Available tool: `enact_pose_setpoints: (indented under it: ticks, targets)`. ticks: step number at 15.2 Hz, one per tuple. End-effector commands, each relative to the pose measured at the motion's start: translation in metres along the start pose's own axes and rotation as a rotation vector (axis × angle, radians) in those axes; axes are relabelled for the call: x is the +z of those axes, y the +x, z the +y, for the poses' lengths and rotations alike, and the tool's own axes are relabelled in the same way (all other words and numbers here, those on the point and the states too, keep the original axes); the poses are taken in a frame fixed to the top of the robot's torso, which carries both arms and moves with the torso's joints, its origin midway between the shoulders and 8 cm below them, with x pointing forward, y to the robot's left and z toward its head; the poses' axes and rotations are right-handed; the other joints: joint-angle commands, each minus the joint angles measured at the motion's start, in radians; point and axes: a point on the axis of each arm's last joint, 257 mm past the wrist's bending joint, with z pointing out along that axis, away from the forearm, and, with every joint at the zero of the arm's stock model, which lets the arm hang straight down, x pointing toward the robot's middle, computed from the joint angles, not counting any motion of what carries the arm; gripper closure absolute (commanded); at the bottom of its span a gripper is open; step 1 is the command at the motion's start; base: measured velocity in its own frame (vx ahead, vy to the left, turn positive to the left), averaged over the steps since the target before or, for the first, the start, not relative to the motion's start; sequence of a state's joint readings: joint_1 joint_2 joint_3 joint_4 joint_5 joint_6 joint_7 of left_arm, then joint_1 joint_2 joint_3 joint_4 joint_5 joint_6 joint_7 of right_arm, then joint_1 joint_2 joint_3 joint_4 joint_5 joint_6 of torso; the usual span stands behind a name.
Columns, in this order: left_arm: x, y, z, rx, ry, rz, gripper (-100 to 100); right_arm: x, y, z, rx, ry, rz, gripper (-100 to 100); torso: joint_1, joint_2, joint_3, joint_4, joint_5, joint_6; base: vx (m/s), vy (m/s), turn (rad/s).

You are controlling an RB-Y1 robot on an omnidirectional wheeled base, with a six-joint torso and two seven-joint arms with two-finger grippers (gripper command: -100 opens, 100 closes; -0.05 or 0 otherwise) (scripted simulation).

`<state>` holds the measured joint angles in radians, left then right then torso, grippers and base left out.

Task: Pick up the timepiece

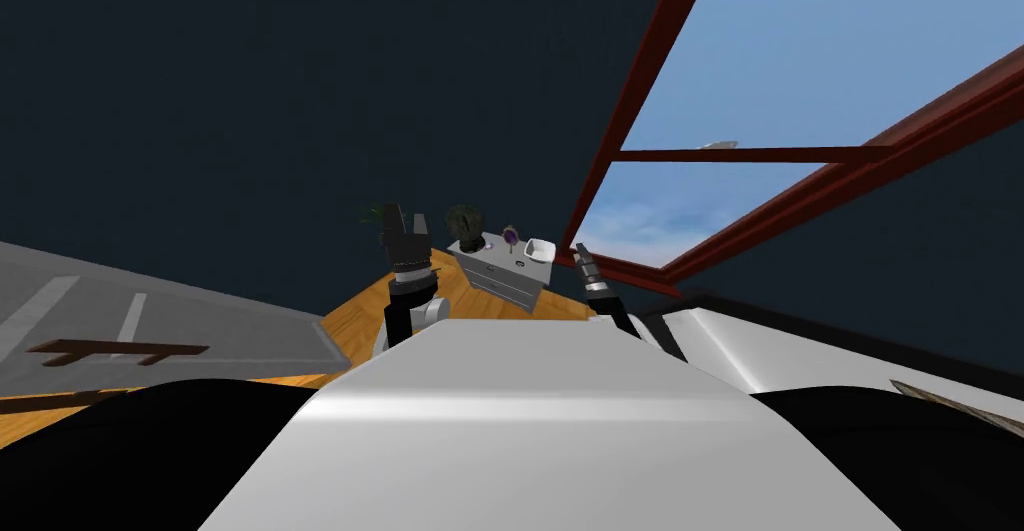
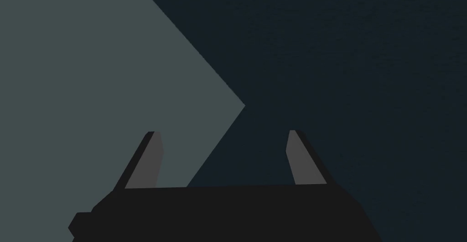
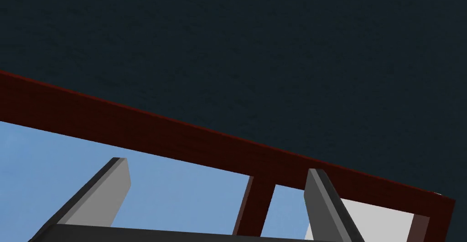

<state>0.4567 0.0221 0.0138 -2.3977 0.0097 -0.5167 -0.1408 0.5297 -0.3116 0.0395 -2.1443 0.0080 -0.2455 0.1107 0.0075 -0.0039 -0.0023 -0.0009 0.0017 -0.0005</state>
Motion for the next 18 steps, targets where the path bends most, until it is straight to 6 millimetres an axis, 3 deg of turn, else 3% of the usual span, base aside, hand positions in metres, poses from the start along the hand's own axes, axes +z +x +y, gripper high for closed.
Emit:
enact_pose_setpoints:
  ticks: [1, 2, 3, 7, 8, 11, 12, 14, 15, 18]
  targets:
    - [0.0, 0.0, 0.0, 0.0, 0.0, 0.0, 0, -0.005, 0.005, -0.029, -0.056, 0.074, 0.045, -100, 0.0, 0.0, 0.0, 0.0, 0.0, 0.0, 0.072, 0.109, 0.162]
    - [0.0, 0.0, 0.0, 0.0, 0.0, 0.0, 0, -0.009, 0.008, -0.044, -0.087, 0.112, 0.069, -100, 0.0, -0.001, 0.0, 0.0, 0.0, 0.0, 0.074, 0.13, 0.24]
    - [0.0, 0.0, 0.0, 0.0, 0.0, 0.0, 0, -0.009, 0.008, -0.044, -0.087, 0.112, 0.069, -100, 0.001, -0.001, -0.001, 0.0, 0.0, 0.0, 0.064, 0.129, 0.148]
    - [0.0, 0.0, 0.0, 0.0, 0.0, 0.0, 0, -0.032, 0.013, -0.107, -0.213, 0.275, 0.16, -100, 0.003, -0.002, -0.001, -0.001, 0.001, 0.0, 0.09, 0.144, 0.189]
    - [0.0, 0.0, 0.0, 0.0, 0.0, 0.0, 0, -0.032, 0.013, -0.107, -0.213, 0.275, 0.16, -100, 0.005, -0.003, -0.002, -0.001, 0.001, 0.0, 0.095, 0.164, 0.151]
    - [0.0, 0.0, 0.0, 0.0, 0.0, 0.0, 0, -0.056, 0.012, -0.154, -0.309, 0.401, 0.224, -100, 0.004, -0.001, -0.001, 0.0, 0.001, 0.0, 0.086, 0.13, 0.184]
    - [0.0, 0.0, 0.0, 0.0, 0.0, 0.0, 0, -0.056, 0.012, -0.154, -0.309, 0.401, 0.224, -100, 0.003, -0.002, -0.001, -0.001, 0.001, 0.0, 0.107, 0.104, 0.13]
    - [0.0, 0.0, 0.0, 0.0, 0.0, 0.0, 0, -0.075, 0.008, -0.183, -0.371, 0.484, 0.265, -100, 0.002, -0.002, -0.001, -0.001, 0.0, 0.0, 0.096, 0.117, 0.169]
    - [0.0, 0.0, 0.0, 0.0, 0.0, 0.0, 0, -0.075, 0.008, -0.183, -0.371, 0.484, 0.265, -100, 0.003, -0.002, -0.001, -0.001, 0.0, 0.0, 0.09, 0.1, 0.131]
    - [0.0, 0.0, 0.0, 0.0, 0.0, 0.0, 0, -0.106, -0.001, -0.224, -0.461, 0.604, 0.322, -100, 0.002, -0.001, -0.001, 0.0, 0.0, 0.0, 0.091, 0.119, 0.195]
